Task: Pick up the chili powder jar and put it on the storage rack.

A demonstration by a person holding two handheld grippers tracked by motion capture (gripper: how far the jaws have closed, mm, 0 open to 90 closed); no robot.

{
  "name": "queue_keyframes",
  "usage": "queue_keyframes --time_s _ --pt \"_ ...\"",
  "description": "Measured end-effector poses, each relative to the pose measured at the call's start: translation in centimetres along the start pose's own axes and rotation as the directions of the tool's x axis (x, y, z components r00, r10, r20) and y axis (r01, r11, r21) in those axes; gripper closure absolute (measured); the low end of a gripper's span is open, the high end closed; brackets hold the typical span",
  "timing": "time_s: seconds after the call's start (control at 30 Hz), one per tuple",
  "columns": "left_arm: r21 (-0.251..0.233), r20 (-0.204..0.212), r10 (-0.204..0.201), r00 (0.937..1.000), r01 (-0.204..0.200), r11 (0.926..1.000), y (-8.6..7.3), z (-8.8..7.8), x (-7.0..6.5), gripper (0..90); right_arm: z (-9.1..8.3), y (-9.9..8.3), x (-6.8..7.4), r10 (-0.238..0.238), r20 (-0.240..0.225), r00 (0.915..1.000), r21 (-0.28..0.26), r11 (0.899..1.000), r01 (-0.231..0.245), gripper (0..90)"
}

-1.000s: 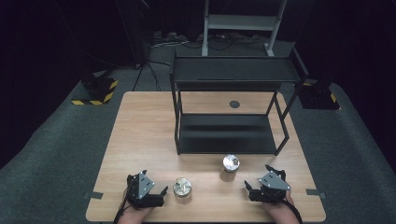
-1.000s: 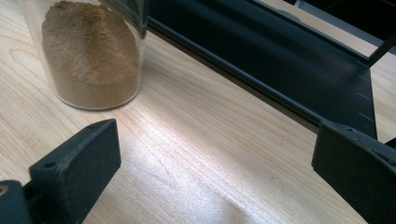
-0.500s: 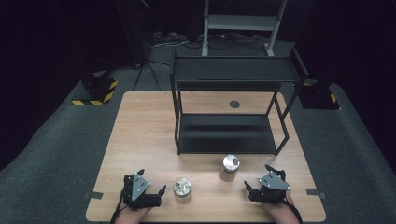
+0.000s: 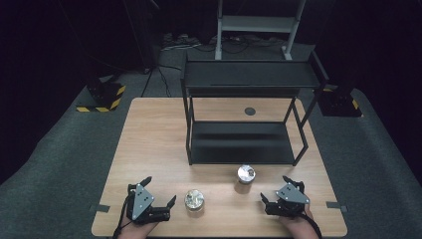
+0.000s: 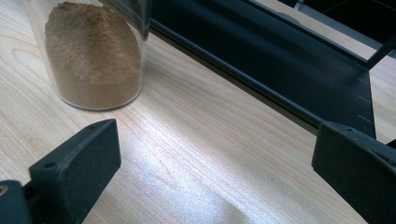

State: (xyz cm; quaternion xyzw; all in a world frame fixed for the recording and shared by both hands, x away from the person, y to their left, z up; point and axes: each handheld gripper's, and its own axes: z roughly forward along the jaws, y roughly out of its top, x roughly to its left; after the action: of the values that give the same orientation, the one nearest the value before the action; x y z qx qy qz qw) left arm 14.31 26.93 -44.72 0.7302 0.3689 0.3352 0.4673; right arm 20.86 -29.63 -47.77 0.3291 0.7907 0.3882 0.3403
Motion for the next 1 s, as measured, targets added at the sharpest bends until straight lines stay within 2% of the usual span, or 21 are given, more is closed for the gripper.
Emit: queue_keyframes --time_s 0.07,0.17,0.47,0.63,0.87,1.0 --pt "-0.008 0.003 -0.001 1.0000 0.001 1.0000 0.2 -0.2 -0.2 0.6 0.0 0.0 0.0 0.000 0.000 1.0000 -0.001 1.000 0.000 0.2" --pt "-0.037 0.019 -0.026 0.9995 0.027 0.9990 0.2 -0.4 -0.2 0.6 0.0 0.0 0.0 -0.001 0.000 1.0000 -0.001 1.000 0.001 0.2" --pt "-0.071 0.051 -0.006 0.9987 0.010 0.9974 0.8 -0.7 -1.0 0.4 0.0 0.0 -0.1 0.002 -0.005 1.0000 0.000 1.000 -0.002 0.2" --pt "-0.098 0.089 0.007 0.9960 0.002 0.9952 0.9 -0.6 -1.7 0.4 0.0 -0.1 -0.2 0.004 -0.009 0.9999 -0.004 1.000 -0.004 0.2" --pt "-0.100 0.124 0.005 0.9923 0.008 0.9950 0.9 -0.2 -2.1 0.4 0.0 -0.1 -0.3 0.009 -0.012 0.9999 -0.006 1.000 -0.009 0.2" --pt "-0.107 0.156 -0.001 0.9878 0.018 0.9941 0.7 0.2 -2.5 0.4 0.0 -0.1 -0.3 0.007 -0.014 0.9999 -0.005 1.000 -0.007 0.2"
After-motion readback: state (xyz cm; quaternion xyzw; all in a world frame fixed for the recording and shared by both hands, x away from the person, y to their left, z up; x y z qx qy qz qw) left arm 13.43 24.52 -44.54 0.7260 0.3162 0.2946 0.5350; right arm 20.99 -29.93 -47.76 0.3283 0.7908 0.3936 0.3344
